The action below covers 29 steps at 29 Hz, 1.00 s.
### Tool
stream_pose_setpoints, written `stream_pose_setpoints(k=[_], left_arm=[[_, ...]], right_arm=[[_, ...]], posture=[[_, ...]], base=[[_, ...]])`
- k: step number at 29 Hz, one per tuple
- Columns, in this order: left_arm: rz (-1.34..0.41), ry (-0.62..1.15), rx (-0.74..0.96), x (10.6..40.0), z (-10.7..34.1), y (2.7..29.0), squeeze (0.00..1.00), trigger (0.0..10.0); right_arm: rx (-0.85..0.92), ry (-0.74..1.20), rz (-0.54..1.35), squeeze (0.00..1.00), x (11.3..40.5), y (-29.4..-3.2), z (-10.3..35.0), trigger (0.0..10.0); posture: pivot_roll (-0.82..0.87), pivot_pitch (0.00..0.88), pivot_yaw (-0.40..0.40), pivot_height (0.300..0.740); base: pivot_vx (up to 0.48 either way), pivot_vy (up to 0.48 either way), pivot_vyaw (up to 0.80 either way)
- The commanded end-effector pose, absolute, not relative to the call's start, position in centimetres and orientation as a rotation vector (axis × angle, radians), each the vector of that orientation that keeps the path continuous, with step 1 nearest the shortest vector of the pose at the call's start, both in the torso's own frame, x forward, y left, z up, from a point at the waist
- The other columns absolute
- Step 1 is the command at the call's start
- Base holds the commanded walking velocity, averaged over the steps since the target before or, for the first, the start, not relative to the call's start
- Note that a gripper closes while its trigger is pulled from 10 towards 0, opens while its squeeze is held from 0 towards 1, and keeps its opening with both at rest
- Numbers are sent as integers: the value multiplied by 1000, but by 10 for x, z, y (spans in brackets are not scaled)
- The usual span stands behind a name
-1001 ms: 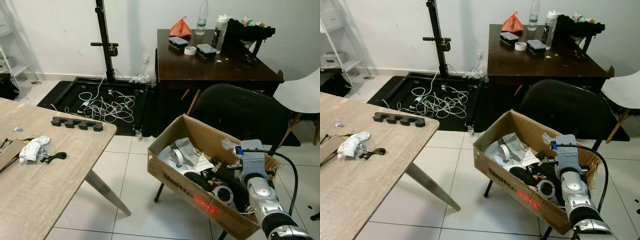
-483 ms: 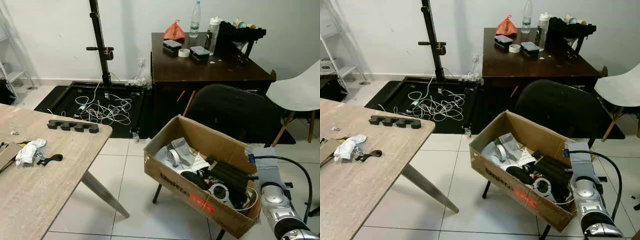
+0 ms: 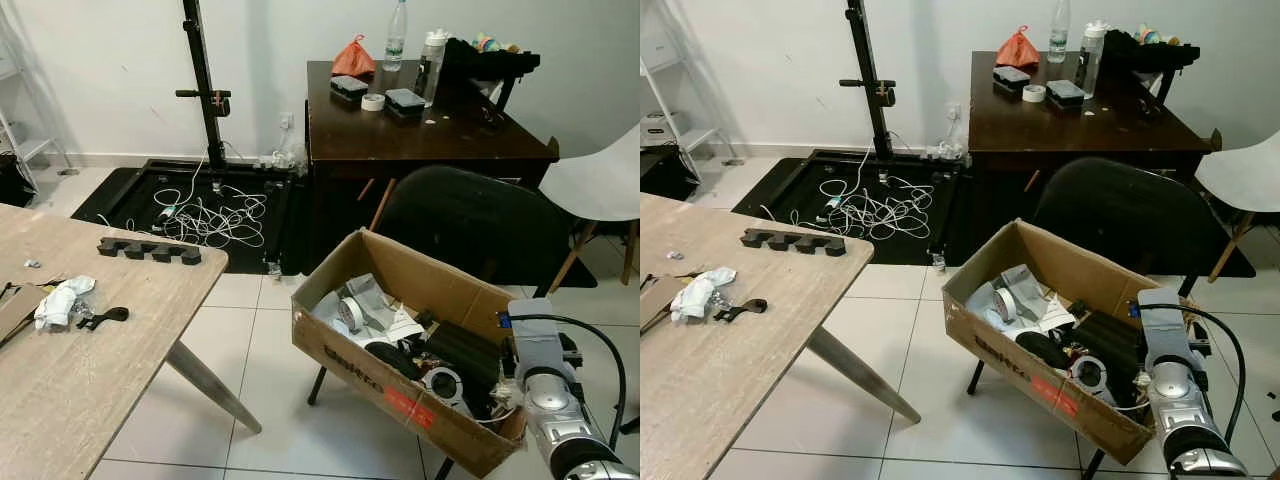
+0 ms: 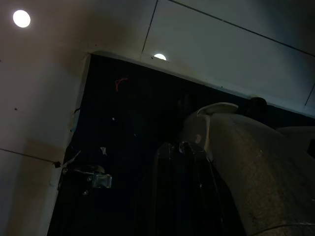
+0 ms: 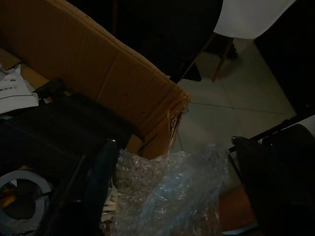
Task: Picking trash to rubbish bin
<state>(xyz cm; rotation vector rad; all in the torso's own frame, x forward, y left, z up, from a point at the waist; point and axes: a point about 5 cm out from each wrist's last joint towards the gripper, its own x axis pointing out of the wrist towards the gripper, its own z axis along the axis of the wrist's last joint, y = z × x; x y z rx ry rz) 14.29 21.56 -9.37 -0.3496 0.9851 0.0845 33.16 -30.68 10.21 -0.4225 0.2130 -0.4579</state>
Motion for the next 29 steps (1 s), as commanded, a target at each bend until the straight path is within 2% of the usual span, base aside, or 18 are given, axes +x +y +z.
stream_pose_setpoints(k=[1, 3, 4, 5, 6, 7, 8, 10, 11, 12, 15, 16, 18, 20, 29], left_arm=[[95, 1008, -338, 135, -96, 221, 0, 10000], [93, 1008, -338, 135, -96, 220, 0, 10000], [92, 1009, -338, 135, -96, 219, 0, 10000], [92, 1009, -338, 135, -96, 219, 0, 10000], [90, 1011, -338, 135, -96, 218, 0, 10000], [90, 1011, -338, 135, -96, 218, 0, 10000], [89, 1011, -339, 135, -96, 218, 0, 10000], [88, 1012, -339, 135, -96, 218, 0, 10000], [88, 1014, -339, 135, -96, 217, 0, 10000], [88, 1015, -339, 134, -97, 217, 0, 10000], [94, 1018, -338, 134, -97, 217, 0, 10000], [94, 1018, -338, 134, -97, 217, 0, 10000], [101, 1025, -333, 133, -97, 217, 0, 10000], [104, 1029, -330, 133, -98, 216, 0, 10000], [115, 1031, -330, 136, -98, 214, 0, 10000]], right_arm=[[-430, 213, -468, 1000, 329, -310, 101, 10000], [-418, 189, -447, 1000, 333, -305, 104, 10000], [-401, 168, -411, 373, 336, -298, 106, 10000], [-401, 168, -411, 373, 336, -298, 106, 10000], [-323, 122, -311, 0, 343, -282, 109, 10000], [-323, 122, -311, 0, 343, -282, 109, 10000], [-223, 65, -197, 0, 350, -265, 113, 10000], [-183, 36, -149, 0, 352, -258, 116, 10000], [3, -47, 48, 0, 358, -230, 126, 10000], [70, -86, 151, 0, 359, -217, 131, 10000], [139, -124, 367, 0, 356, -187, 136, 10000], [139, -124, 367, 0, 356, -187, 136, 10000], [107, -77, 539, 0, 348, -163, 127, 10000], [37, 4, 622, 0, 343, -151, 110, 10000], [-214, 282, 746, 0, 318, -134, 50, 10000]], posture=[[-123, 182, 61, 740], [-124, 182, 60, 740], [-125, 182, 58, 740], [-125, 182, 58, 740], [-125, 183, 58, 740], [-125, 183, 58, 740], [-125, 184, 59, 740], [-125, 184, 59, 740], [-125, 185, 58, 740], [-127, 185, 55, 740], [-131, 181, 51, 740], [-131, 181, 51, 740], [-134, 176, 47, 740], [-133, 171, 42, 740], [-134, 158, 37, 740]], base=[[0, 0, 0], [0, 0, 0], [0, 0, 0], [0, 0, 0], [0, 0, 0], [0, 0, 0], [0, 0, 0], [0, 0, 0], [0, 0, 0], [0, 0, 0], [0, 0, 0], [0, 0, 0], [0, 0, 0], [0, 0, 0], [0, 0, 0]])
